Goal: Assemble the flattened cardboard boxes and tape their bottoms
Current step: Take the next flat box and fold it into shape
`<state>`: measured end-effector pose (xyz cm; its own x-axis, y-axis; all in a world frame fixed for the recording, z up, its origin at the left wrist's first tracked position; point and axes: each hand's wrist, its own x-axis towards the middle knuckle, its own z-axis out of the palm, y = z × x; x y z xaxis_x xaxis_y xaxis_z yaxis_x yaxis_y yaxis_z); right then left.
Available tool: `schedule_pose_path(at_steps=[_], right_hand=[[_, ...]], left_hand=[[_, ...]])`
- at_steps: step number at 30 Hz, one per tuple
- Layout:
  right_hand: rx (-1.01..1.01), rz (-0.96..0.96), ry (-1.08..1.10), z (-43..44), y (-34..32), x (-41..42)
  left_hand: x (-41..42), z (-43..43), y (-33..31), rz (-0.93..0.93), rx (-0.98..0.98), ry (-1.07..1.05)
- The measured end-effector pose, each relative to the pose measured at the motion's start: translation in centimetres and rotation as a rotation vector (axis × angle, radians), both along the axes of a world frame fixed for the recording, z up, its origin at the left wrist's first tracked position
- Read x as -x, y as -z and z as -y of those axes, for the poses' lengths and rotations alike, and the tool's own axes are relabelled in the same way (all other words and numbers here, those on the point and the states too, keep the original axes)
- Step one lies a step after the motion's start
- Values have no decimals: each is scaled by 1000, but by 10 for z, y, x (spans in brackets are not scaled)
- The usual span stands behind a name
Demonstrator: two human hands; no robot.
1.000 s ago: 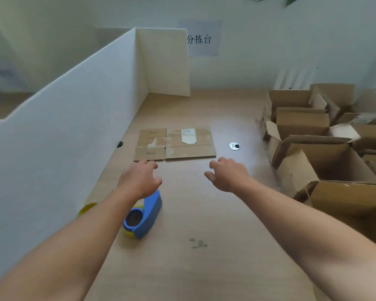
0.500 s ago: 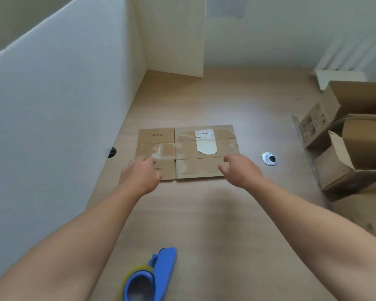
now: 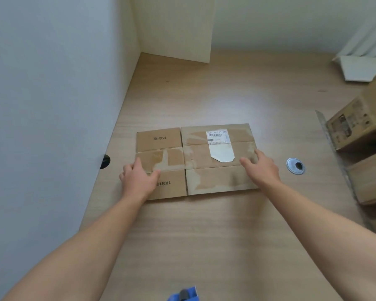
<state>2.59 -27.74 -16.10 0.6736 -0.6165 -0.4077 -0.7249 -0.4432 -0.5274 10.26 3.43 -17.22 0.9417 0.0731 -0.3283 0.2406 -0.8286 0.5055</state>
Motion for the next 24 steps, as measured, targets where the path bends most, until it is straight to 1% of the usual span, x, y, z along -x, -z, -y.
schedule_pose_path(at_steps=[6,9,11,15,19,21,24], right_hand=[[-128,46,41,9,-6,30],[-157,84,93,19,-7,56],[-209,124,112,29,-7,78],[-357,207,151,39,-11,121],[-456,313,119,33,-27,153],[-531,368,74,26,-43,169],[-667,425,39,14,-73,198]], left_hand=[[21,-4,-12,-33,116,-43],[35,-1,-23,1,166,-67],[45,-2,-33,43,275,-81],[78,5,-59,91,600,-81],[128,21,-91,117,832,-36],[157,28,-105,151,900,32],[202,31,-116,225,869,111]])
